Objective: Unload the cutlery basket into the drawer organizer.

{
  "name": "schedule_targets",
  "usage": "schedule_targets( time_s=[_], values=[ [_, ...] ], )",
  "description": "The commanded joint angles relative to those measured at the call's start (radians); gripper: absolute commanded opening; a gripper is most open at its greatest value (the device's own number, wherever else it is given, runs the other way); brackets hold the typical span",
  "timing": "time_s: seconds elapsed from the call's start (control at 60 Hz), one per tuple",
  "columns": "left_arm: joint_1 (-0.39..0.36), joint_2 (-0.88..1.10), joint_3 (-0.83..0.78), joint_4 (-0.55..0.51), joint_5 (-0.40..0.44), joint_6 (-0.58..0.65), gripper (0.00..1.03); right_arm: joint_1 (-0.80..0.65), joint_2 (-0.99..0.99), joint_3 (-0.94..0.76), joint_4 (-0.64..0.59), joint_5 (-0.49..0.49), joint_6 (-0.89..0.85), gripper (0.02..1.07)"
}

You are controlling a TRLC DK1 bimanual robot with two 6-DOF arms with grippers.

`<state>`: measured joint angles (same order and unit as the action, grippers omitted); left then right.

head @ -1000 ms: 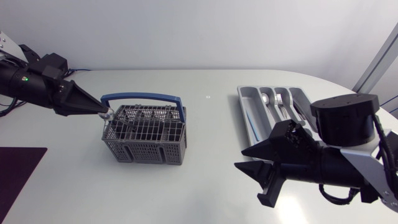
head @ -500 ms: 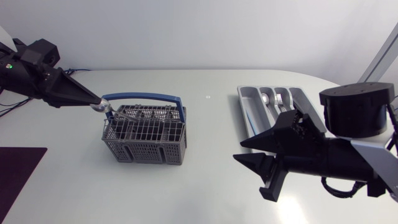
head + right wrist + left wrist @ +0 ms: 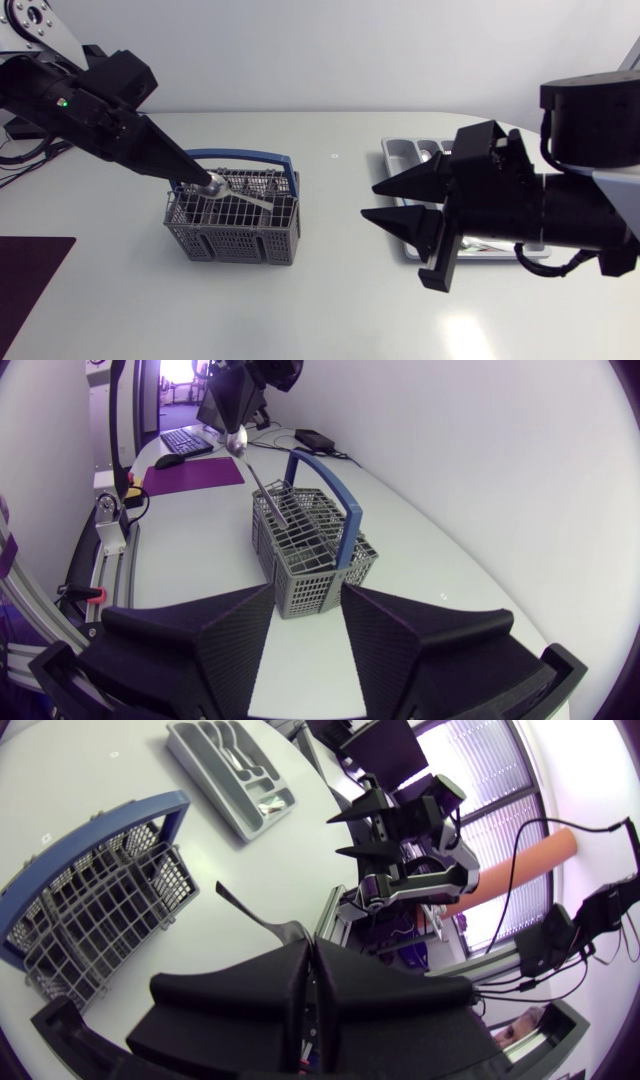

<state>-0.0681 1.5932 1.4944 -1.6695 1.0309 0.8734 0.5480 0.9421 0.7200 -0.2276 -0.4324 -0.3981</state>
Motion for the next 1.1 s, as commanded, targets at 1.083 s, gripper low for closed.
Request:
schedule_targets(
  time_s=[1.083],
  values=[
    [-0.457, -0.222, -0.229, 0.229, -0.270, 0.851, 0.03, -0.059, 0.592, 0.504, -0.654, -0.503, -0.499, 0.53]
  ],
)
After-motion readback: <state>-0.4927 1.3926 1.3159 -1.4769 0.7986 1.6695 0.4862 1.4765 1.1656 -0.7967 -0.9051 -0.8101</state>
